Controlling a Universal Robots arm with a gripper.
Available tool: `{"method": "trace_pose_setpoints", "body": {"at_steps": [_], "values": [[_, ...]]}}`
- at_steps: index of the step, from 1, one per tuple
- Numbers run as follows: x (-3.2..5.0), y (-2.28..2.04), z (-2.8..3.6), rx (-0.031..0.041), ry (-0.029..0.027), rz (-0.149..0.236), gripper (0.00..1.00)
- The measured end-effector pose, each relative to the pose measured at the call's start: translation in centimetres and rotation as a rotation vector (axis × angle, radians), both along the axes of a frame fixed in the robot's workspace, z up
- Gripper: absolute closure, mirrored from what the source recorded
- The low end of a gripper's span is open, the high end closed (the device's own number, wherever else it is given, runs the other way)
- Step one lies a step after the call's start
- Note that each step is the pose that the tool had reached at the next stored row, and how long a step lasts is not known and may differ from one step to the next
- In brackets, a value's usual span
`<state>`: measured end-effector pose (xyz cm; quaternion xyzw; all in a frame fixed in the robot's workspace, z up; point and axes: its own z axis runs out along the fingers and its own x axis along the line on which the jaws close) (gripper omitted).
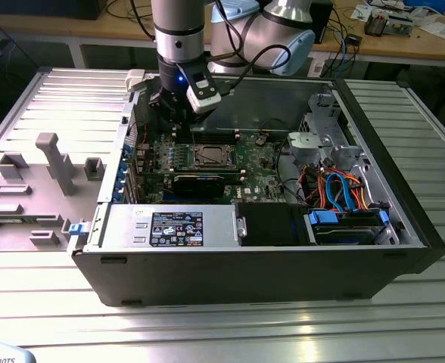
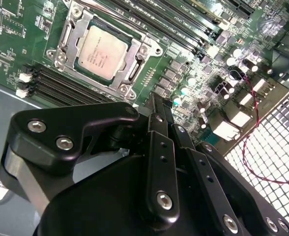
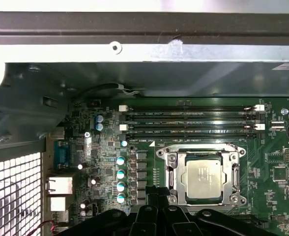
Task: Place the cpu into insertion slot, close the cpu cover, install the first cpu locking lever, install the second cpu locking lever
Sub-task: 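Install the first cpu locking lever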
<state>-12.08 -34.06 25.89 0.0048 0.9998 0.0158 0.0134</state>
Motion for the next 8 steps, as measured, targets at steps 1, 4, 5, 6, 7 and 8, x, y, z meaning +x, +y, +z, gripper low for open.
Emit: {"method": "trace_pose_setpoints", "body": {"at_steps": [1,4,5,6,7,8], "values": [[-0.01,-0.01,0.0,-0.0001,0.0001,0.0,0.89],[-0.02,-0.01,0.0,0.0,0.0,0.0,0.89],[-0.03,0.0,0.0,0.0,0.0001,0.0,0.89],[-0.03,0.0,0.0,0.0,0.0001,0.0,0.89],[-0.03,-0.01,0.0,-0.0001,0.0001,0.0,0.89],[-0.03,0.0,0.0,0.0,0.0,0.0,0.89]]}}
